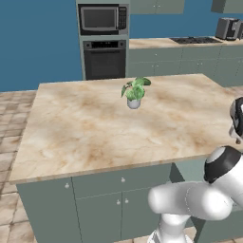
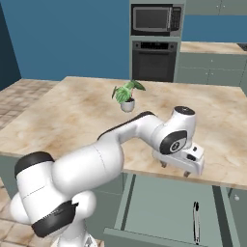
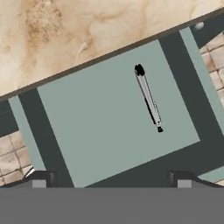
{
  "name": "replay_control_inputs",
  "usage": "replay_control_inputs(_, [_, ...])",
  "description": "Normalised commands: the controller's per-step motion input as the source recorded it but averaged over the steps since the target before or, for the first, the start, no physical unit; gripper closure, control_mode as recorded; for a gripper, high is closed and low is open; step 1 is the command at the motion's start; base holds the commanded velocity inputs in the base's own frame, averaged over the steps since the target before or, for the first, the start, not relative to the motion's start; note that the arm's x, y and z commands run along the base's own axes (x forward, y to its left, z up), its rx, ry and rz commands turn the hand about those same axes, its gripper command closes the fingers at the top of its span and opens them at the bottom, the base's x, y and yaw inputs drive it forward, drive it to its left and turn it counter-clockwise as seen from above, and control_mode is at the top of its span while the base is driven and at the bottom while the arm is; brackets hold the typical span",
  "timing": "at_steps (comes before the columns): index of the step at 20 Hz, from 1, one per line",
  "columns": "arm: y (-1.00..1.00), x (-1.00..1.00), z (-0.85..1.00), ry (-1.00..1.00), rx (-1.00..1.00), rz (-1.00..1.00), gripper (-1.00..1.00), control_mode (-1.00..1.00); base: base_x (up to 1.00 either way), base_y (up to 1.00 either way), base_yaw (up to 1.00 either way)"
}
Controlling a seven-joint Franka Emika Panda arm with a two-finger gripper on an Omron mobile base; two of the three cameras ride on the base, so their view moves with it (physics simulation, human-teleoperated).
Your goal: Take the tongs from the drawer on the right and place them on the dining counter next to the tray containing the kebab skewer.
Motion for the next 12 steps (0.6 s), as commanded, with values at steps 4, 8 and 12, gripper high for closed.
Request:
replay_control_inputs(4, [-0.22,0.00,-0.36,-0.10,0.00,0.00,-1.00,-1.00,0.00,0.00,0.00])
replay_control_inputs(8, [-0.24,-0.04,-0.30,-0.09,0.00,0.00,-1.00,-1.00,0.00,0.00,0.00])
replay_control_inputs(12, [-0.48,-0.04,-0.33,-0.02,0.00,0.00,-1.00,-1.00,0.00,0.00,0.00])
